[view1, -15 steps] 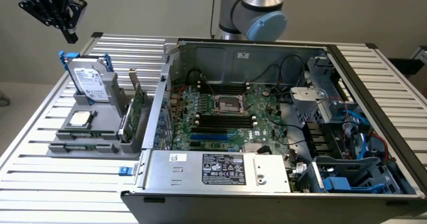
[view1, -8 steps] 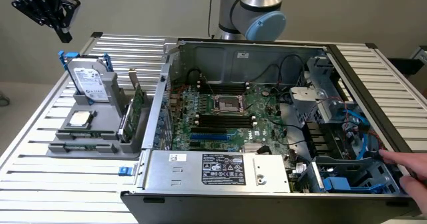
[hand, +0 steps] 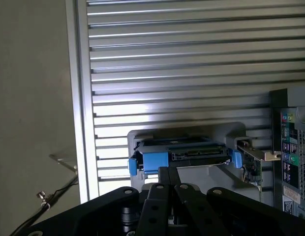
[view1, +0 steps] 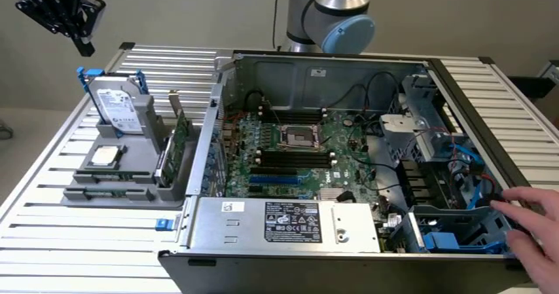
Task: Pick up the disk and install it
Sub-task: 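Reach for the disk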
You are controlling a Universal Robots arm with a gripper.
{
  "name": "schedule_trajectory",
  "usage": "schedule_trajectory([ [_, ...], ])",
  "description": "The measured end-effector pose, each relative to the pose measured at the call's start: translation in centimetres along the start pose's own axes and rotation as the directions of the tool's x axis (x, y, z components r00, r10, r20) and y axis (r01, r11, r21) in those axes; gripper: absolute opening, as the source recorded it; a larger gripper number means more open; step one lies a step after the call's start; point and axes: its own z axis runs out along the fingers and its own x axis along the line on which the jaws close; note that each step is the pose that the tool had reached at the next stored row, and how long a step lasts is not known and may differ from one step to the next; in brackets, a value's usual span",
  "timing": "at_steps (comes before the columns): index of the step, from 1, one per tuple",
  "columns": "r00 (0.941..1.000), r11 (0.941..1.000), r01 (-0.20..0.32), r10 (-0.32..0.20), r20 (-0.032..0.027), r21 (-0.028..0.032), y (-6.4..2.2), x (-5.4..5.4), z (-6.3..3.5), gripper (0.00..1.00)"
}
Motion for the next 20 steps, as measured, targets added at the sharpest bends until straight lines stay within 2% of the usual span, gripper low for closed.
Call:
schedule_trajectory([
  [10,1.0,1.0,0.0,0.0,0.0,0.0,0.0,0.0,0.0,0.11],
  [13,1.0,1.0,0.0,0.0,-0.002,0.0001,0.01,-0.12,-0.03,0.11],
  [14,1.0,1.0,0.0,0.0,-0.0054,0.0004,0.02,-0.23,-0.09,0.11],
  [18,0.9996,1.0,-0.001,0.001,-0.0284,0.002,0.07,-0.69,-0.39,0.11],
  [19,0.9995,1.0,-0.001,0.002,-0.0325,0.0024,0.07,-0.72,-0.4,0.11],
  [20,0.9995,1.0,-0.001,0.002,-0.0326,0.0024,0.07,-0.72,-0.4,0.11],
])
